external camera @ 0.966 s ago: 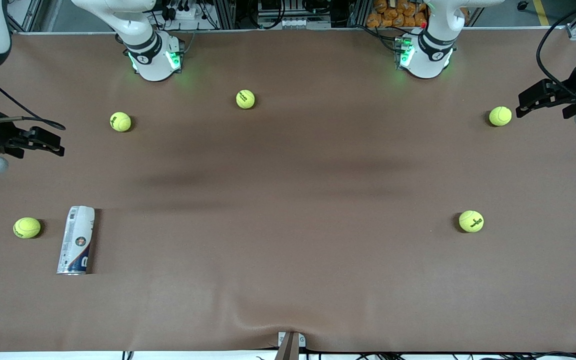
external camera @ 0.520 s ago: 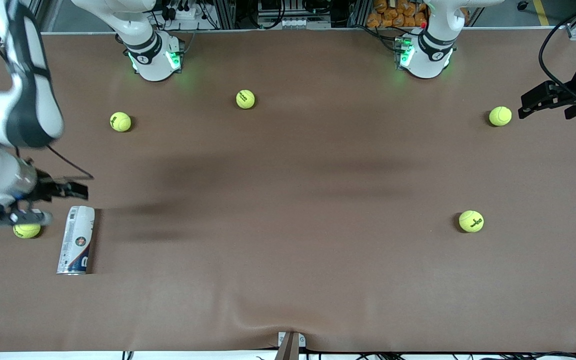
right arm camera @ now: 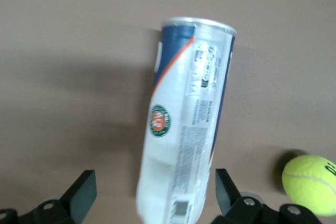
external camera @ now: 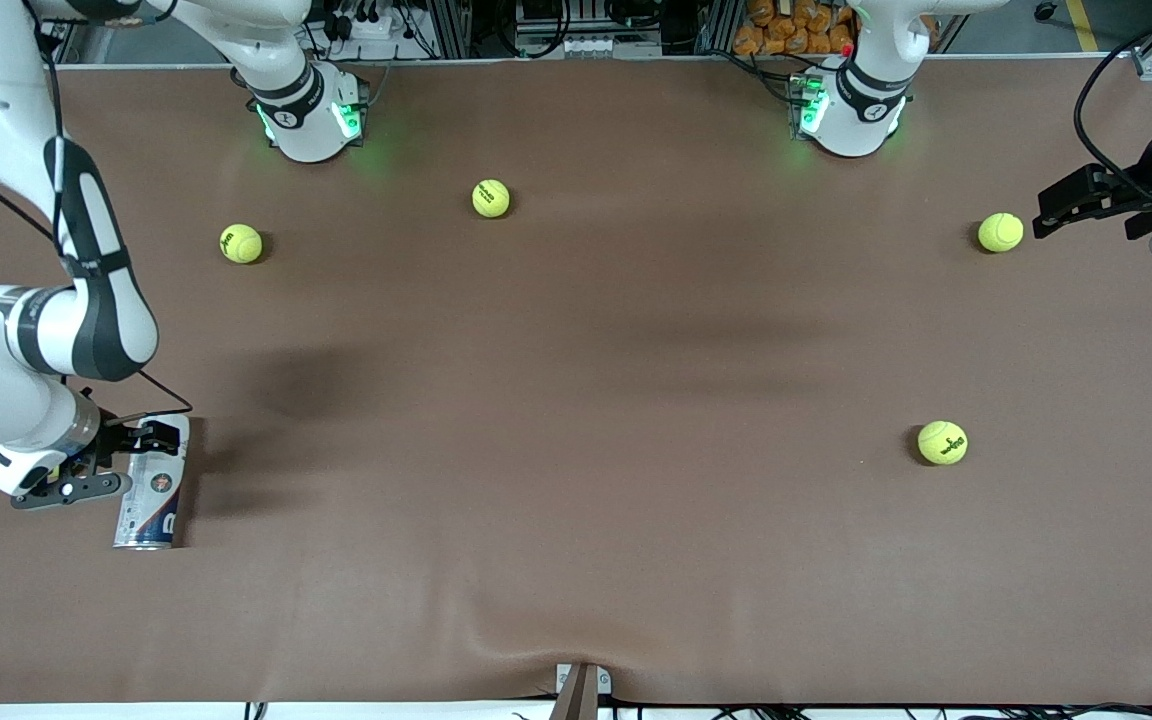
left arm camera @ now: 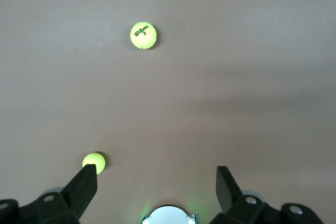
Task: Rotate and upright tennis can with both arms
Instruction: 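Reach the right gripper down over the lying tennis can, then close the right gripper around the tennis can's body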
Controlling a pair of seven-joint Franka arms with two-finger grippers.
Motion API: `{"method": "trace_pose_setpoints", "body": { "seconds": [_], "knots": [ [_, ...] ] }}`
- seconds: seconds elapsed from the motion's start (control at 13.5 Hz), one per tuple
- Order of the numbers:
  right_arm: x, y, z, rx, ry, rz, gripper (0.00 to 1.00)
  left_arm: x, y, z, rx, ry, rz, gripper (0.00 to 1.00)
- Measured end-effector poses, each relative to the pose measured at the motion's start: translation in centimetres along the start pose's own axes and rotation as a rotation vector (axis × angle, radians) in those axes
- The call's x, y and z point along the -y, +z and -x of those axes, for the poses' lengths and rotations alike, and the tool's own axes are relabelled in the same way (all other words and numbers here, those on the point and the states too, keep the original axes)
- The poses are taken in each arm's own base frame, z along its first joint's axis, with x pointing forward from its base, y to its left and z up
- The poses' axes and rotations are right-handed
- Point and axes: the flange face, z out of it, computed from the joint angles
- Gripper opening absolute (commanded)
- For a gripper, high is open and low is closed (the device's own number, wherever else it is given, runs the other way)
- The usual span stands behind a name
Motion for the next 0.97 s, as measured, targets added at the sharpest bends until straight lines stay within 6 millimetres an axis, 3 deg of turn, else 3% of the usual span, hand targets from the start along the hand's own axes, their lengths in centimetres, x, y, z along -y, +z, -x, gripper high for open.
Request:
{"method": "trace_pose_setpoints", "body": {
  "seconds": [0.22, 0.97],
  "knots": [
    [-0.4, 2.6, 0.1, -0.008, -0.024, -0.001, 1.00, -0.1, 0.0, 0.0, 0.002, 0.002, 0.000, 1.00],
    [-2.0, 6.5, 1.1, 0.000, -0.054, -0.010, 1.00, -0.1, 0.0, 0.0, 0.003, 0.002, 0.000, 1.00]
  ]
}}
